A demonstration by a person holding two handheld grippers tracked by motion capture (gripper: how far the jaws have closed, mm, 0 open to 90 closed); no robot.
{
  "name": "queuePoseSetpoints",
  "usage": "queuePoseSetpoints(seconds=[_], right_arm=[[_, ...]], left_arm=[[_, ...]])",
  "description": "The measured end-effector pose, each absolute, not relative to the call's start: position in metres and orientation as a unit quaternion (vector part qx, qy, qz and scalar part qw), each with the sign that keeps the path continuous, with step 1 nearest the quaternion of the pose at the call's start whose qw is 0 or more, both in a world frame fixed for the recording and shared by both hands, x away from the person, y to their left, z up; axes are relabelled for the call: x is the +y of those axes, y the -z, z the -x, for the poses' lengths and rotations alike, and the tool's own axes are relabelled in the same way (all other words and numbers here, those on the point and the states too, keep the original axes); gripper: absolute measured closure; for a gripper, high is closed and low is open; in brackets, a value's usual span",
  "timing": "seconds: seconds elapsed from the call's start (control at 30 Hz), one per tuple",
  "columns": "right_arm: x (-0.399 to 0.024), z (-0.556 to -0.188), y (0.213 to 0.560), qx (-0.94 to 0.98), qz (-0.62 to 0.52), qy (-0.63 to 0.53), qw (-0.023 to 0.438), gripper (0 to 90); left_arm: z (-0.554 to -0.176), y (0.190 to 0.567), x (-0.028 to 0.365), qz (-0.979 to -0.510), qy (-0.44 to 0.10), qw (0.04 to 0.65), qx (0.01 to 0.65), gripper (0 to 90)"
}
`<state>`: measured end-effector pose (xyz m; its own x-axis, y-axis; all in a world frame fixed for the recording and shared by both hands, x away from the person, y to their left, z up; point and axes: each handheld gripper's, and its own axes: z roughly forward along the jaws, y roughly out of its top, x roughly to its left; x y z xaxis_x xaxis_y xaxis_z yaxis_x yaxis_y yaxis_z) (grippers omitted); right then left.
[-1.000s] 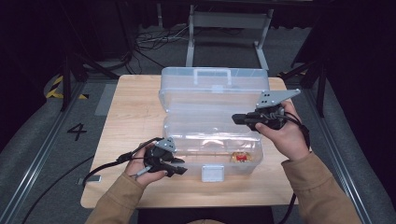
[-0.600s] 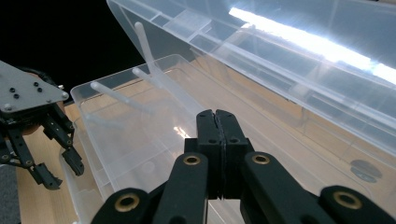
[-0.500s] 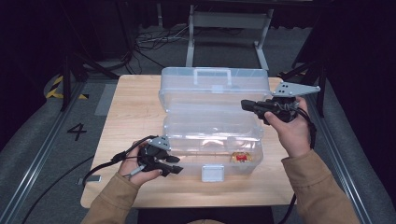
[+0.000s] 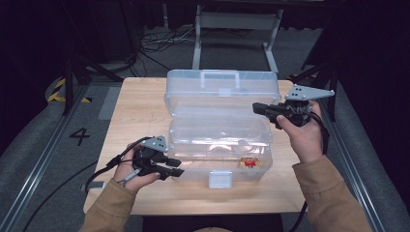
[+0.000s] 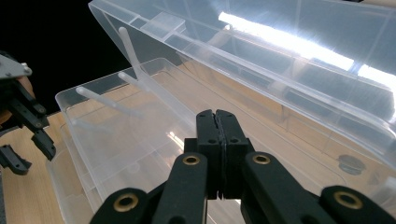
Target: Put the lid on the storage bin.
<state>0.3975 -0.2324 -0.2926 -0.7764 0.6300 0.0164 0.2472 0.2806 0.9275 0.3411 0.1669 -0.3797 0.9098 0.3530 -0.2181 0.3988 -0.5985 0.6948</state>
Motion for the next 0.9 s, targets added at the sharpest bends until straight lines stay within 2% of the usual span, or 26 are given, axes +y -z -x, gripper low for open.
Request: queuePoseSetpoints(seconds=[0.27, 0.53, 0.9], right_arm=[[-0.233, -0.398, 0.292, 0.781, -0.28, -0.528, 0.181, 89.7], [-0.233, -0.399, 0.291, 0.782, -0.282, -0.526, 0.181, 89.8], [-0.235, -0.401, 0.288, 0.777, -0.285, -0.529, 0.187, 89.9]], left_arm=[[-0.334, 0.361, 0.173, -0.869, 0.001, 0.448, 0.208, 66.9], [-0.335, 0.354, 0.171, -0.842, -0.039, 0.484, 0.234, 73.0], [-0.341, 0.358, 0.164, -0.841, -0.047, 0.467, 0.269, 80.9]])
